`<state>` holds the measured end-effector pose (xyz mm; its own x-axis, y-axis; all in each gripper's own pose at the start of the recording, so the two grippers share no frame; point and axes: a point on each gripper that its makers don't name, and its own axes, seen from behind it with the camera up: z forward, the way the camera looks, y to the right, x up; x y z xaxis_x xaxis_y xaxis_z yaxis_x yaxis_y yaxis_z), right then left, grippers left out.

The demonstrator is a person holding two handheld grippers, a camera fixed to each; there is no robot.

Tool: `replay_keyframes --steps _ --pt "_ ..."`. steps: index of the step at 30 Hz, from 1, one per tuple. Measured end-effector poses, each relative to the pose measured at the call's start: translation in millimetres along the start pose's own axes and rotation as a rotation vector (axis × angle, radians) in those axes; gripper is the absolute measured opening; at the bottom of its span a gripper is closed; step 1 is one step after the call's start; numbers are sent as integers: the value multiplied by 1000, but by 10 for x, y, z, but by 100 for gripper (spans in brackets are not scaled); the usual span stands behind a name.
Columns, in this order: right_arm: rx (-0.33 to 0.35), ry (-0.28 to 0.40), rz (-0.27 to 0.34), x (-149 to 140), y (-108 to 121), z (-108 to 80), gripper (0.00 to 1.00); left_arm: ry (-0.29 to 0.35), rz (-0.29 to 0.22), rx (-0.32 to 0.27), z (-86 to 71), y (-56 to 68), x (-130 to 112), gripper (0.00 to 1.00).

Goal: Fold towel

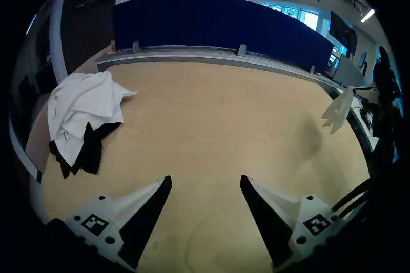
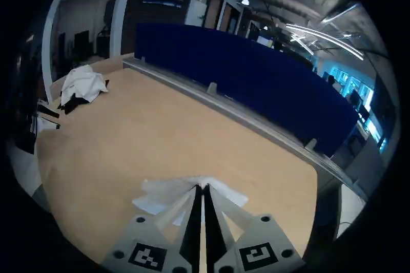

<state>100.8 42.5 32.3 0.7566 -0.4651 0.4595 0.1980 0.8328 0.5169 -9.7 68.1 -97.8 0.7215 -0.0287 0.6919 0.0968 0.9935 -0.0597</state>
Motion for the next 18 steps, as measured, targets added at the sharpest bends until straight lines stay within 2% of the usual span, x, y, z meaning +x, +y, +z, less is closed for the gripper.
replay_keyframes --steps 11,18 --pt "-49 -55 27 -466 537 -164 3 -3 9 1 23 77 8 100" --pt "-66 -77 50 -667 669 -161 3 -4 10 4 19 116 10 99"
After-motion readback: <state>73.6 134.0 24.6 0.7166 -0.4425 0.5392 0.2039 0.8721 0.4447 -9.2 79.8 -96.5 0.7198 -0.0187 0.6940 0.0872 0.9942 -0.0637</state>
